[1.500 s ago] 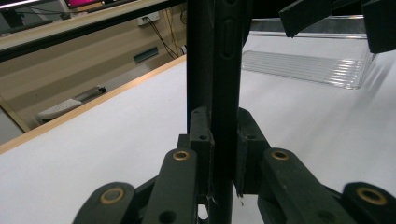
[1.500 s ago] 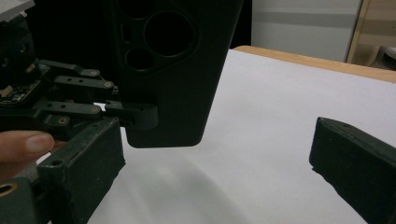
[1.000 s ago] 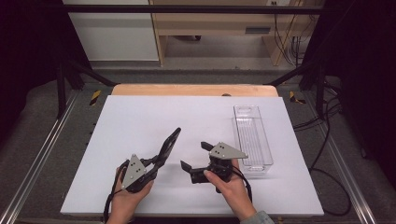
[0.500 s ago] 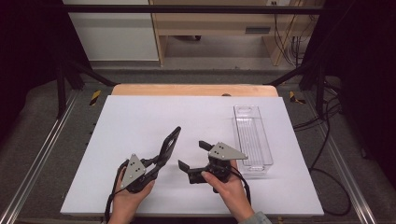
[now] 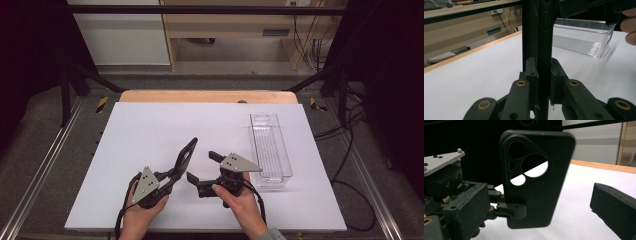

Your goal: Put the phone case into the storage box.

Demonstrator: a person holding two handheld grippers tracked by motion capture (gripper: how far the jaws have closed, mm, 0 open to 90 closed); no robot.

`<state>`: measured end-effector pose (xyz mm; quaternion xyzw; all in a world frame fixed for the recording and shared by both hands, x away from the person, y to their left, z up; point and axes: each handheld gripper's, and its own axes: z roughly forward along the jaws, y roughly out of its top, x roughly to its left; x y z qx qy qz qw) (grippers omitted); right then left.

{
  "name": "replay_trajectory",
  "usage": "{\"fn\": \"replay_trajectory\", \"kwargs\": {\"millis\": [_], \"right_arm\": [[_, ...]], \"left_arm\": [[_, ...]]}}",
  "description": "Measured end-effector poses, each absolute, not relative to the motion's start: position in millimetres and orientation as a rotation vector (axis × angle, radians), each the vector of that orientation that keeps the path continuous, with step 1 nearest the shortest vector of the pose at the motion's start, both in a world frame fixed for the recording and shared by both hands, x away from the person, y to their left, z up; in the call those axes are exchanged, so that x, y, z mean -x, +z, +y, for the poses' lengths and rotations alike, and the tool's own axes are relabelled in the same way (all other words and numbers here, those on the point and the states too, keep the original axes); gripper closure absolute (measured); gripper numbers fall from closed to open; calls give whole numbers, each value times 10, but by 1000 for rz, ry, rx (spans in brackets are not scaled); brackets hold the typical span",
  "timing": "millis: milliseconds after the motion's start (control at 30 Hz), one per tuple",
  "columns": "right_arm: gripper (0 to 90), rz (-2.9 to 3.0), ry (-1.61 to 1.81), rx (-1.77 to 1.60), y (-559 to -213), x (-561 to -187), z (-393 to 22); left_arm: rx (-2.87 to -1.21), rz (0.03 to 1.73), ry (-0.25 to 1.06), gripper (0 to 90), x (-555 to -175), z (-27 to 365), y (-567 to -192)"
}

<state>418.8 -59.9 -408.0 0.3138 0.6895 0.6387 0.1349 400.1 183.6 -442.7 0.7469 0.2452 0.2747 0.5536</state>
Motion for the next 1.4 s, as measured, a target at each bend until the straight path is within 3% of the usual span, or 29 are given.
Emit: {"fn": "replay_trajectory", "kwargs": {"millis": [1400], "right_arm": [[46, 1916, 1861, -1038, -4142, -4204, -557]], "left_arm": [[-1796, 489, 575, 807, -3854, 1568, -4456]]}}
